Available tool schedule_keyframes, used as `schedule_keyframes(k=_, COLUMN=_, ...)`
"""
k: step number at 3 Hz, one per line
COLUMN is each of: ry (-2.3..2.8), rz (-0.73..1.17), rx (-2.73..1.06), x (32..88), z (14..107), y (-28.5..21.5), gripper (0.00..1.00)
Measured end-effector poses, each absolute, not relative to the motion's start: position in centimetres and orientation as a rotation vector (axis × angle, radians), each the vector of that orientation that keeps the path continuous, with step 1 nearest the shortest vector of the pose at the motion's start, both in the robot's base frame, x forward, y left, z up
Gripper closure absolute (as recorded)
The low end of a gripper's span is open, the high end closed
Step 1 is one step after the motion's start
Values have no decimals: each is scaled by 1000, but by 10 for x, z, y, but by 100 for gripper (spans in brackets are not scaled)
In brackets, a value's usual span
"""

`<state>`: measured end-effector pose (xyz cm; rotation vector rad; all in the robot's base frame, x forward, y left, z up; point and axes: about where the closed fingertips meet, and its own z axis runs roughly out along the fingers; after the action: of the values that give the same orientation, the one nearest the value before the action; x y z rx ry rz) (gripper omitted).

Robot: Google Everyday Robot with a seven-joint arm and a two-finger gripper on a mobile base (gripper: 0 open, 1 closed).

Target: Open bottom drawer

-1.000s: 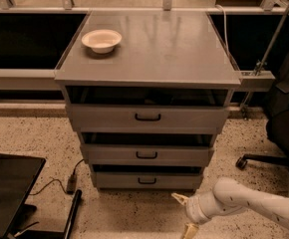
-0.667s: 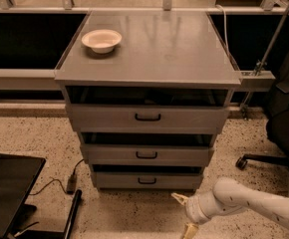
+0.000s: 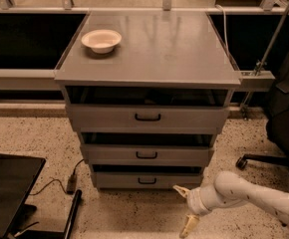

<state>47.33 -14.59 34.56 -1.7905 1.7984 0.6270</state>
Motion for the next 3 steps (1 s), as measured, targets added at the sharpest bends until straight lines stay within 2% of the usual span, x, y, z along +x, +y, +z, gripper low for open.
schedule_keyframes(k=3, ry=1765, rz=564, rx=-1647, x=536, z=335, y=-185, gripper=0)
